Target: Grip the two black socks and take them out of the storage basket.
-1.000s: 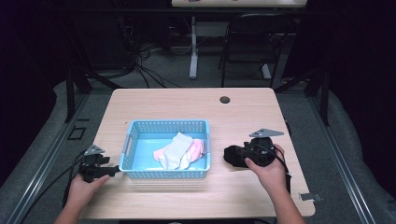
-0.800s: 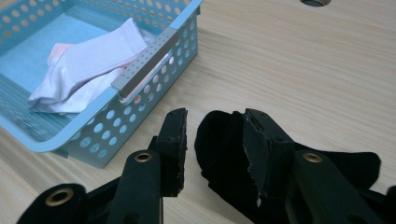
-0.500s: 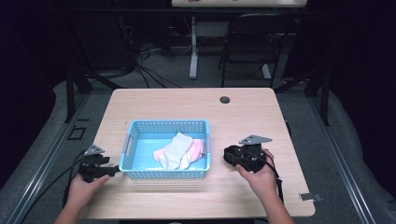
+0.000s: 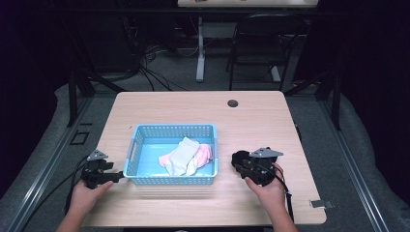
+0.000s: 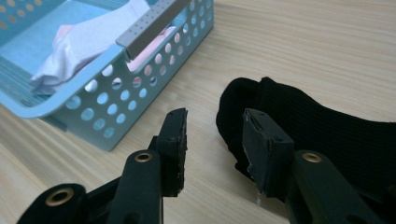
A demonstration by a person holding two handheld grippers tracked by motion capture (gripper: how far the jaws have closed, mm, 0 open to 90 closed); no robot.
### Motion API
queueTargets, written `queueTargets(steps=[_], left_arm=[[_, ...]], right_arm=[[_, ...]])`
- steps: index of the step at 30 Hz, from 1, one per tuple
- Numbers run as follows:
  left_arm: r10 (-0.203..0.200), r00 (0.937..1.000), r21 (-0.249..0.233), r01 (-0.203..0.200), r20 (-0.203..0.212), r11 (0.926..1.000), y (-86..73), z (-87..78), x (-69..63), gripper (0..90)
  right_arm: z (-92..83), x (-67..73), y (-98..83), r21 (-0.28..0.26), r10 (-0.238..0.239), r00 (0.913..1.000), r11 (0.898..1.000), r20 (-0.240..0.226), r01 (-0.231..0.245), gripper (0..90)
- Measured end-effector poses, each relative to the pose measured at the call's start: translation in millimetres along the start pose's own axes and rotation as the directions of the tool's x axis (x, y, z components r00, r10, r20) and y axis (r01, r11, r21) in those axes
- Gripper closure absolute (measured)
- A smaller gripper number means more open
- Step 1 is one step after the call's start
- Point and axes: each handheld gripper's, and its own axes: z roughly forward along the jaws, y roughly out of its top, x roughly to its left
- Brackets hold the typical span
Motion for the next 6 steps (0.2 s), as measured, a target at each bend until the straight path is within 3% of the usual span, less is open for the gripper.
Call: queueTargets(steps=[4,6], left_arm=[[-0.001,1.0,-0.002,0.001,0.0,1.0,0.2,0.2,-0.1,26.5],[-0.002,1.0,0.001,0.002,0.001,1.0,0.3,0.3,0.3,26.5]], right_arm=[[-3.0,-4.2,-2.6,-0.05,0.021,0.9995,0.999,0.023,-0.02,54.7],[-6.6,-10.3,-2.2,-0.078,0.042,0.9973,0.996,0.06,-0.037,51.9]])
